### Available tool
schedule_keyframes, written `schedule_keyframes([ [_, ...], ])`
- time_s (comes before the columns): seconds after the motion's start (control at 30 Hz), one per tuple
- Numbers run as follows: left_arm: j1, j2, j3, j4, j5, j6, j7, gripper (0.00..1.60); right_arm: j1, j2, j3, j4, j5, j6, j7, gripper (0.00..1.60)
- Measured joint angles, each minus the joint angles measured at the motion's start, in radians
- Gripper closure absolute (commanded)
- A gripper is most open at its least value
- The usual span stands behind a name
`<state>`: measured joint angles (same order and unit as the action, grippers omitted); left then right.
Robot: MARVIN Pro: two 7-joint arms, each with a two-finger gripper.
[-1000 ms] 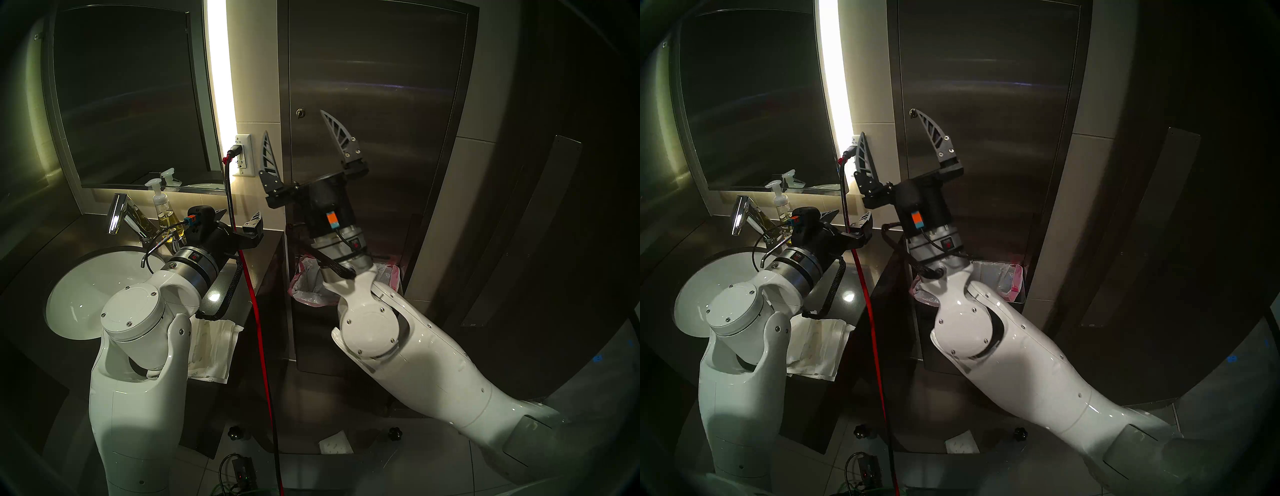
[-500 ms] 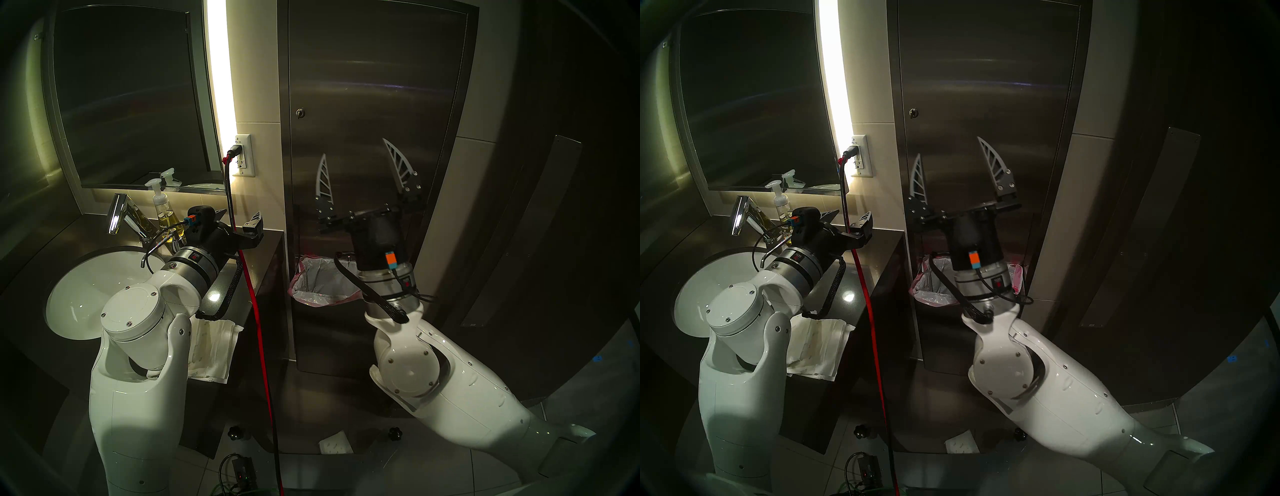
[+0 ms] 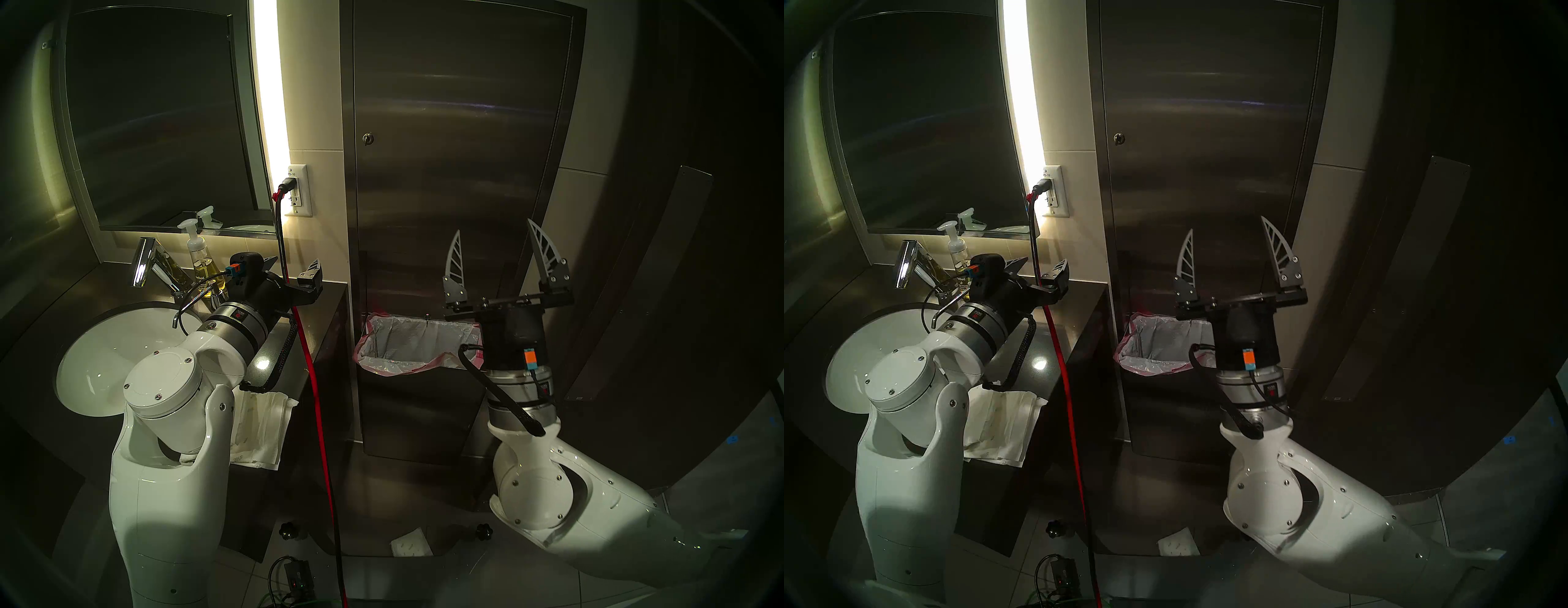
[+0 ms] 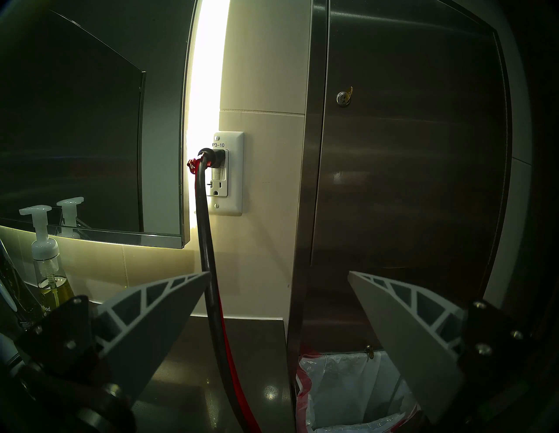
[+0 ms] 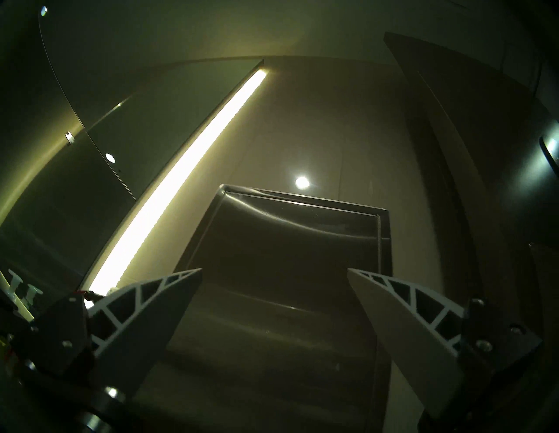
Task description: Twist key and close towel dispenser
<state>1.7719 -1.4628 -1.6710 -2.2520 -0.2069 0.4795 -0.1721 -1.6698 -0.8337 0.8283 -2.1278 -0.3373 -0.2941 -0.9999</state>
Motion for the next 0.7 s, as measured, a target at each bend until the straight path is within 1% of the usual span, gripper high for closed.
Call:
schedule_keyframes([
  [0.23, 0.000, 0.000, 0.000, 0.000, 0.000, 0.000, 0.000, 0.00, -0.087, 0.077, -0.068, -0.049, 0.033, 0.047, -0.067, 0.00],
  [0.47, 0.000, 0.000, 0.000, -0.001, 0.000, 0.000, 0.000, 0.00, -0.170, 0.152, -0.080, -0.108, 0.037, 0.096, -0.128, 0.00],
  [0.7, 0.000, 0.000, 0.000, -0.001, 0.000, 0.000, 0.000, 0.00, -0.259, 0.233, -0.076, -0.166, -0.004, 0.155, -0.179, 0.00],
])
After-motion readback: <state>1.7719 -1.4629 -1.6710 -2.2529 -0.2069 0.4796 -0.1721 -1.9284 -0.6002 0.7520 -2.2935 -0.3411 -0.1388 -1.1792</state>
